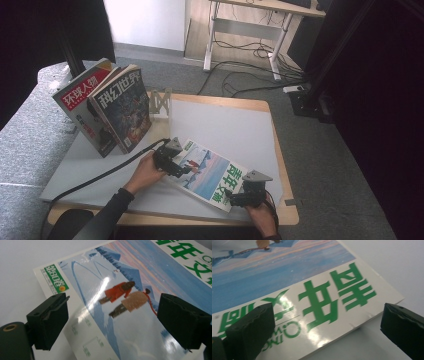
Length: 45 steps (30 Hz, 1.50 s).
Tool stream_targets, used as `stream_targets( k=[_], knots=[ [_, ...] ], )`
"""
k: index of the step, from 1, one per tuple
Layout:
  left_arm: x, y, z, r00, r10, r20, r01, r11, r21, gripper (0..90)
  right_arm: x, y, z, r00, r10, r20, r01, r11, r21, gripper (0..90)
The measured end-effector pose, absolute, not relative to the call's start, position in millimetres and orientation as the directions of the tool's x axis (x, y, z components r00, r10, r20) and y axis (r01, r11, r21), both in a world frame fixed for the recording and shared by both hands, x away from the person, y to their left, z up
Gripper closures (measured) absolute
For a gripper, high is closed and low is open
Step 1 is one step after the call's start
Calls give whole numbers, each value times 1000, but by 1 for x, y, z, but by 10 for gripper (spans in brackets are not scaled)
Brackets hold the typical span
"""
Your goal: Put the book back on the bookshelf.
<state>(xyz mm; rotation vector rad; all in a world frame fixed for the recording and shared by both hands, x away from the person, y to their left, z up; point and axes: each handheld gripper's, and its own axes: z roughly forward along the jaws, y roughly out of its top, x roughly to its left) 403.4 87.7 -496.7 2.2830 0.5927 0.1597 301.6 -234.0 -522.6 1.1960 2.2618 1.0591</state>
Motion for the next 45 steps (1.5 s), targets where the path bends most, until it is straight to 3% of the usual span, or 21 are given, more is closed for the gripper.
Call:
stream_targets(
  k=[17,34,45],
  knots=[
    [450,51,-507,894,447,-32,337,-624,705,100,272,-223,-525,-594,805,23,536,374,756,0],
    [484,38,-516,884,461,-73,377,-614,693,83,257,-213,-524,-630,777,19,518,402,755,0],
    [482,37,-517,884,463,-67,374,-615,694,83,256,-212,-528,-648,762,-7,517,446,730,0]
  ],
)
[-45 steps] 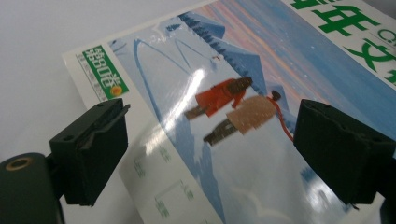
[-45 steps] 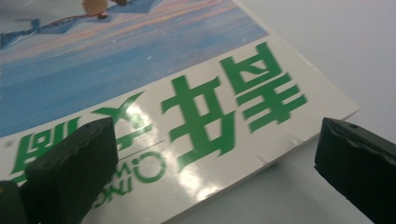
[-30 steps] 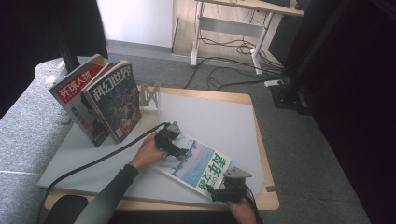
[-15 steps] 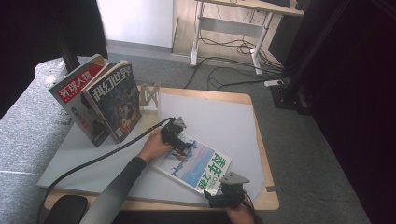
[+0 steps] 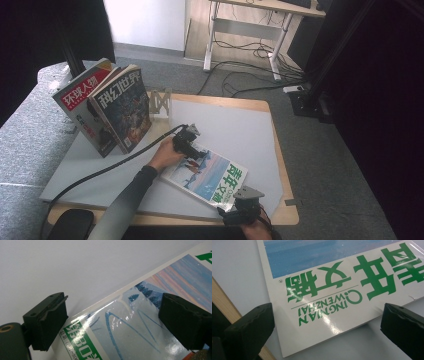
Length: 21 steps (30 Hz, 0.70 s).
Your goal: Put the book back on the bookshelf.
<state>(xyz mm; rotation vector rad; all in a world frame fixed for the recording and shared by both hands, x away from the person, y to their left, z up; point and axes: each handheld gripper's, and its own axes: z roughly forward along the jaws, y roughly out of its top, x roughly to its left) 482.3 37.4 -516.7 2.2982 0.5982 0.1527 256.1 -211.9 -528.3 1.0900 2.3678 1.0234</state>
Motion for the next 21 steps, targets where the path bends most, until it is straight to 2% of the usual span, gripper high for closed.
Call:
stream_targets(
  k=[21],
  knots=[
    [462,57,-516,867,495,-56,390,-604,695,89,264,-238,-527,-614,789,-23,535,438,722,0]
  ],
)
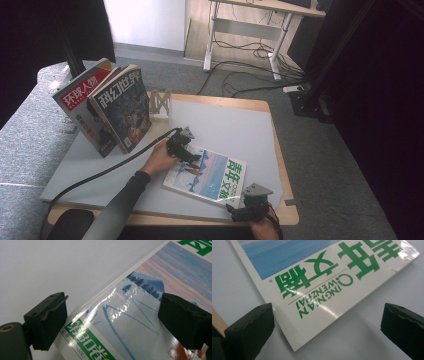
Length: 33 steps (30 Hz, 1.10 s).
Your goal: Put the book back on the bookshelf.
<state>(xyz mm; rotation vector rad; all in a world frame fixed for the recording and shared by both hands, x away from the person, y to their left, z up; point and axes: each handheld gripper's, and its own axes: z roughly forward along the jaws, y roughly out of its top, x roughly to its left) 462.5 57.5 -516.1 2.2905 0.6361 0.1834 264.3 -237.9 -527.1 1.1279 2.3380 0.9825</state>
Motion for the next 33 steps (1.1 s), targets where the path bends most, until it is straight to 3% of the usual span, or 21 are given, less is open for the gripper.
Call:
stream_targets(
  k=[33],
  knots=[
    [403,107,-514,849,524,-62,420,-600,681,94,299,-269,-525,-459,884,-83,583,371,723,0]
  ],
)
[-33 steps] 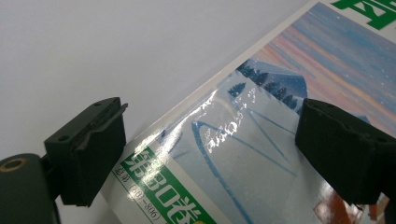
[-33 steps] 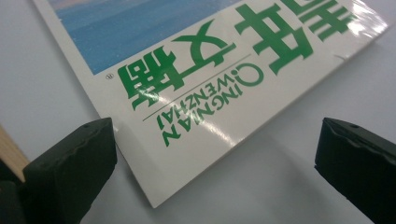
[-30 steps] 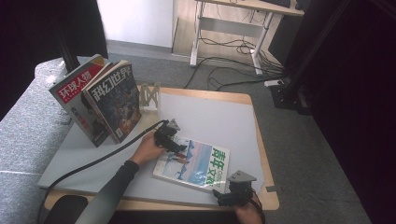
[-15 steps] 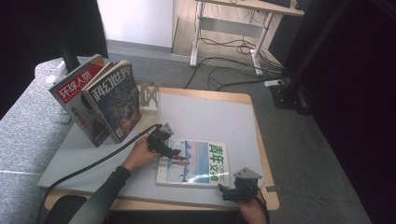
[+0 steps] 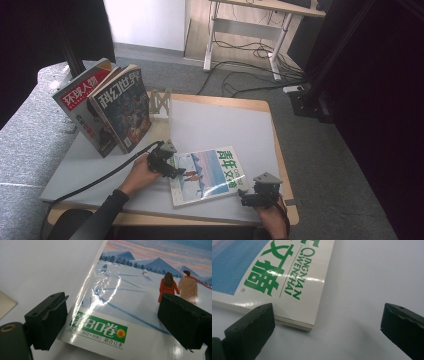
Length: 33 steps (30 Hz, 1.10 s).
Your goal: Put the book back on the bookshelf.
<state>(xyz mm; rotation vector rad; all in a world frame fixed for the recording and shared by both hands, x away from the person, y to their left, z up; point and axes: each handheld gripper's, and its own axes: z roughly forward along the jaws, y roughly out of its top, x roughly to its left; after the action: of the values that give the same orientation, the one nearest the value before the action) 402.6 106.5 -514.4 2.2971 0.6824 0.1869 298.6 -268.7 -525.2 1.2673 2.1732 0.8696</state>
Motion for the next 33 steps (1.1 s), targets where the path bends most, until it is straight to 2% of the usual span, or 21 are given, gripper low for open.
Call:
stream_targets(
  k=[4,10,33],
  knots=[
    [394,114,-516,839,537,-90,445,-581,682,94,305,-269,-525,-442,892,-96,581,366,727,0],
    [389,129,-521,822,538,-187,505,-538,675,95,318,-272,-526,-432,897,-87,586,353,729,0],
    [364,130,-517,815,545,-195,530,-567,631,86,372,-263,-525,-376,918,-130,583,343,737,0]
  ],
)
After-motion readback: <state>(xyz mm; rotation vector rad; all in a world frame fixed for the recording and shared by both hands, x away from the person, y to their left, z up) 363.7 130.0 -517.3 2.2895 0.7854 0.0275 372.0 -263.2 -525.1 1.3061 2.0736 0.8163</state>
